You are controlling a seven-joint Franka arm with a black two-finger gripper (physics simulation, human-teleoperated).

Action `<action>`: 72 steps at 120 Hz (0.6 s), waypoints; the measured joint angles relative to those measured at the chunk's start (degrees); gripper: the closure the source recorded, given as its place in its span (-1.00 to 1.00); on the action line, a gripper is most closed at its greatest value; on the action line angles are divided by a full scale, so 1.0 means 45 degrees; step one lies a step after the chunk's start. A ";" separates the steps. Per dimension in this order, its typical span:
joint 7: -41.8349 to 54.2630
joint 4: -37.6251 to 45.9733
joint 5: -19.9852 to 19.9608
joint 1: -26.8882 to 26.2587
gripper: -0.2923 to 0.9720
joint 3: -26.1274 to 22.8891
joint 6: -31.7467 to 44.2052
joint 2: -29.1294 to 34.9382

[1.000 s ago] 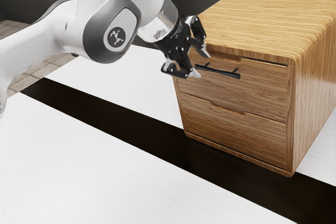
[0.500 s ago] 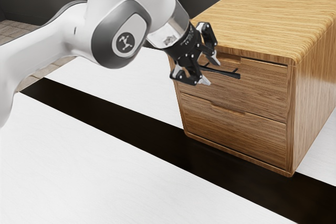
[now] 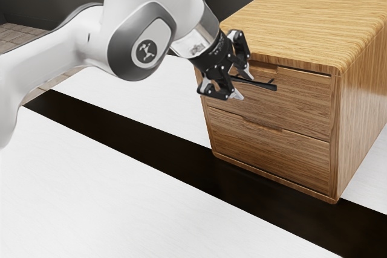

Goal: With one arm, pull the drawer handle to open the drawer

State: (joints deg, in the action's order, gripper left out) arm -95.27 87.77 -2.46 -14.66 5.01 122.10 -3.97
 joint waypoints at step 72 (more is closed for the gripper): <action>0.0029 0.0028 0.0029 0.0021 0.47 -0.0046 -0.0032 0.0016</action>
State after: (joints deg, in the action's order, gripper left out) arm -95.14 87.90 -2.33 -14.57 4.80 121.96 -3.90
